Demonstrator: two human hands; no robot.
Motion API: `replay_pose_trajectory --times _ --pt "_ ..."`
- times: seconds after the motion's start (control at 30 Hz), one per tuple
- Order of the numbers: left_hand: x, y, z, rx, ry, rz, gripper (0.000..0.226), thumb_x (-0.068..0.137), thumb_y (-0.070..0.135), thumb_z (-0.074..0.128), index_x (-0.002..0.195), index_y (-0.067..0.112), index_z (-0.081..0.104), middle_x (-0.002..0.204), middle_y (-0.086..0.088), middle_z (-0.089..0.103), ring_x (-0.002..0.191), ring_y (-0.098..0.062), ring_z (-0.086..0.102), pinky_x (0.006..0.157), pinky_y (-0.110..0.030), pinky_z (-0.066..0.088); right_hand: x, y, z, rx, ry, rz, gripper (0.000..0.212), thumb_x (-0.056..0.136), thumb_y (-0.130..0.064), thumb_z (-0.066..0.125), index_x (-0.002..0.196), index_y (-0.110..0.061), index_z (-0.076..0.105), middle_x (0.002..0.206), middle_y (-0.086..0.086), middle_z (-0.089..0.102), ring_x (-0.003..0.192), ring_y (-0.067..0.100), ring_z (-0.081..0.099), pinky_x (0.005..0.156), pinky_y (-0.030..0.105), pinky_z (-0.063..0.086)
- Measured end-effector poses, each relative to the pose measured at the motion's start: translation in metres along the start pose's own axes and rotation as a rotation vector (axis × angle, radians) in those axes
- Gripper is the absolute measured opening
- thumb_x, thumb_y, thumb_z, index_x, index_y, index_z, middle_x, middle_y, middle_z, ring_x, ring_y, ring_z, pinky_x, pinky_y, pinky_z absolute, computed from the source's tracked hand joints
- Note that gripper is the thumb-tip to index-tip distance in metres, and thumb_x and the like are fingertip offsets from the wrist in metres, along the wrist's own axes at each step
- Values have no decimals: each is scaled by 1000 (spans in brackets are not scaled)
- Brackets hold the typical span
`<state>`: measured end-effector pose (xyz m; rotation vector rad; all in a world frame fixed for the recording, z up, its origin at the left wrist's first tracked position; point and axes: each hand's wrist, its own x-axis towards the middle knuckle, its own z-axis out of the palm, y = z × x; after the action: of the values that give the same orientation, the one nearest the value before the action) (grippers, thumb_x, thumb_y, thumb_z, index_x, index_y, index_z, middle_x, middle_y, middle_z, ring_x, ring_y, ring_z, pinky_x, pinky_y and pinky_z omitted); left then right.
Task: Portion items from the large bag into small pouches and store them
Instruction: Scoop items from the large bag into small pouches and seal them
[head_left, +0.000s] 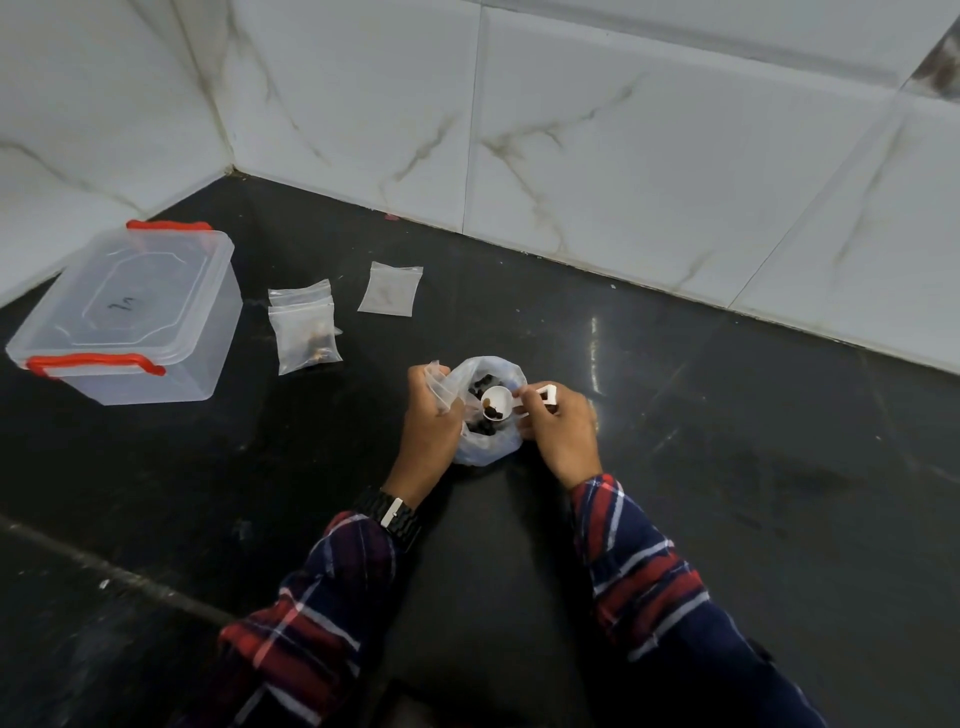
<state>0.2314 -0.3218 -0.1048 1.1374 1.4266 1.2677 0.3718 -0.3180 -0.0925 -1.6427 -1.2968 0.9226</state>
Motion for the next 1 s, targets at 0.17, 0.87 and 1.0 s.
replay_pose_trajectory --times 0.17,0.87,1.0 --pt "-3 5 -1 189 93 99 41 81 14 67 117 19 48 114 0 47 99 -11 52 76 -3 38 -1 -7 -6 69 38 27 18 92 -21 58 77 -21 68 73 2 70 73 19 69 75 47 58" --pt "4 7 -8 296 147 195 44 78 12 73 118 14 55 113 -2 52 96 -7 50 72 -6 37 -9 -48 -13 108 76 -111 14 91 -19 59 84 -19 71 75 0 72 69 17 69 69 37 59" --pt "1 10 -8 294 174 199 43 78 15 73 117 17 55 112 2 46 99 -11 51 82 -19 39 -22 -59 -8 130 76 -360 11 92 -19 62 90 -25 71 82 -8 72 71 10 68 68 28 57"
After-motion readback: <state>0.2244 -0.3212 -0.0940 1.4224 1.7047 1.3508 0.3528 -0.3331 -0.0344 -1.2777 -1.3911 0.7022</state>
